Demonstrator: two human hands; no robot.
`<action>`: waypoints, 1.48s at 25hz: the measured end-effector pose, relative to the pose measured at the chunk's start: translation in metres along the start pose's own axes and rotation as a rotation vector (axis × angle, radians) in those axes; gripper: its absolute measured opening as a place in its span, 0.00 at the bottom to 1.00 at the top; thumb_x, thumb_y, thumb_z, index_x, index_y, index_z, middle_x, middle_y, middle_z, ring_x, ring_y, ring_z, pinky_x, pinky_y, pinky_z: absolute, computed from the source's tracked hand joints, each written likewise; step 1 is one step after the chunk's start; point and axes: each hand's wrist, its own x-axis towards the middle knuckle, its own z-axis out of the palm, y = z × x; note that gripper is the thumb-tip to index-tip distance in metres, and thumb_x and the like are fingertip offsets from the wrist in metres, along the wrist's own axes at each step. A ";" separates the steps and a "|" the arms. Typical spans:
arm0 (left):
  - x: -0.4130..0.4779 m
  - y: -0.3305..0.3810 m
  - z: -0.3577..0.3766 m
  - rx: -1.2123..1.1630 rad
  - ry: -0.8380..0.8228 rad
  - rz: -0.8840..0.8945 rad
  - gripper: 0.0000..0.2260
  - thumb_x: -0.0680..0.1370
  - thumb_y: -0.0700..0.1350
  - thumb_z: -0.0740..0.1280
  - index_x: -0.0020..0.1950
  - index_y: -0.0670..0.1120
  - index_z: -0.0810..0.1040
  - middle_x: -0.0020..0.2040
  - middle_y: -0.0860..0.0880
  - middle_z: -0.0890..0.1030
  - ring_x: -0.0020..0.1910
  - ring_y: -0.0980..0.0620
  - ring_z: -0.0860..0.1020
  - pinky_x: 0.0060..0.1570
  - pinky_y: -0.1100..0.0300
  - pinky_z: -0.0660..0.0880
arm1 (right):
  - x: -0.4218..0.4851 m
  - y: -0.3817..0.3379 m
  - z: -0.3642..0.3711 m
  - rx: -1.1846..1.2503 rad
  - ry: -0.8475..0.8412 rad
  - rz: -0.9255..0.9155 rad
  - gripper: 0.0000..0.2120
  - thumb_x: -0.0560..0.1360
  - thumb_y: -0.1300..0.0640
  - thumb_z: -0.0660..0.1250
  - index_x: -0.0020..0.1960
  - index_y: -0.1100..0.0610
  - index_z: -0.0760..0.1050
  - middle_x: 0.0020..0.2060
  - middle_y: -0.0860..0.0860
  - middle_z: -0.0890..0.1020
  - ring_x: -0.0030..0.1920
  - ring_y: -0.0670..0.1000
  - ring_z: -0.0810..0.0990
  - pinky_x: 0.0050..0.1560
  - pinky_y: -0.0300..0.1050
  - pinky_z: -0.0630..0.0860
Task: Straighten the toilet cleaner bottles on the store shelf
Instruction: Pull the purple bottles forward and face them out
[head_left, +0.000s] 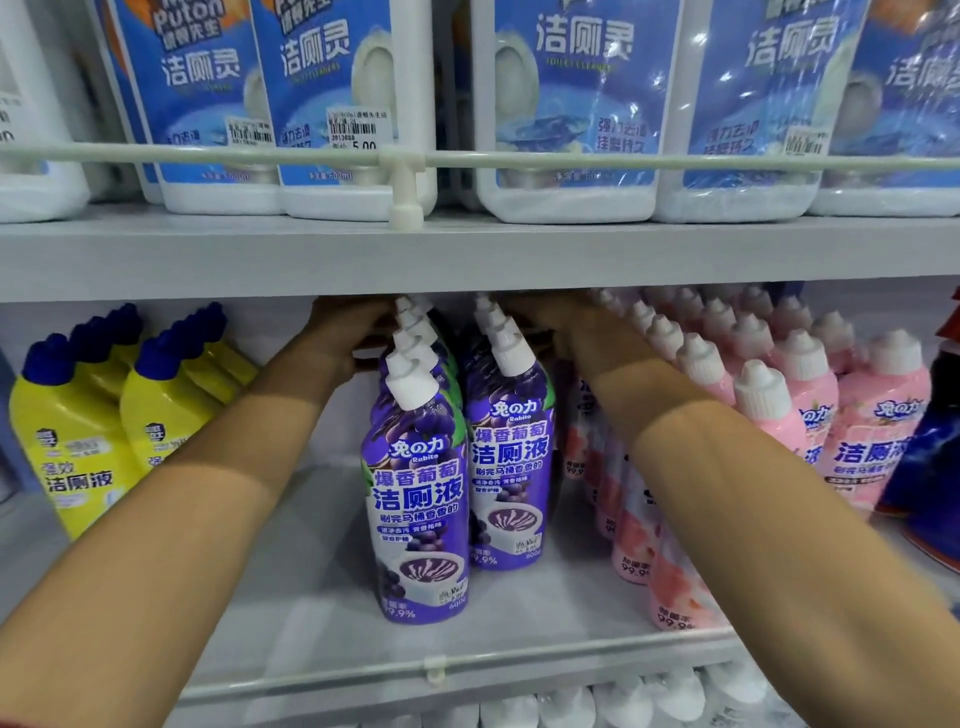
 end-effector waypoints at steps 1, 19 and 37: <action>-0.006 0.000 -0.006 0.008 0.017 0.006 0.10 0.77 0.46 0.72 0.55 0.44 0.83 0.45 0.49 0.86 0.43 0.49 0.80 0.31 0.65 0.75 | -0.011 -0.001 -0.001 0.072 0.025 -0.003 0.10 0.77 0.52 0.73 0.55 0.55 0.80 0.50 0.53 0.84 0.44 0.49 0.81 0.41 0.43 0.80; -0.147 -0.063 -0.051 0.370 -0.237 0.424 0.27 0.65 0.51 0.82 0.62 0.51 0.77 0.53 0.51 0.84 0.51 0.52 0.81 0.51 0.60 0.80 | -0.152 0.027 0.010 0.101 0.070 -0.116 0.17 0.78 0.61 0.71 0.66 0.62 0.75 0.51 0.56 0.82 0.50 0.53 0.81 0.57 0.72 0.76; -0.251 -0.015 0.017 0.484 0.117 0.633 0.25 0.70 0.51 0.79 0.65 0.53 0.78 0.57 0.54 0.82 0.56 0.60 0.81 0.55 0.62 0.78 | -0.256 0.014 -0.118 0.023 -0.094 -0.289 0.22 0.77 0.55 0.71 0.71 0.53 0.75 0.63 0.49 0.83 0.62 0.48 0.82 0.55 0.51 0.83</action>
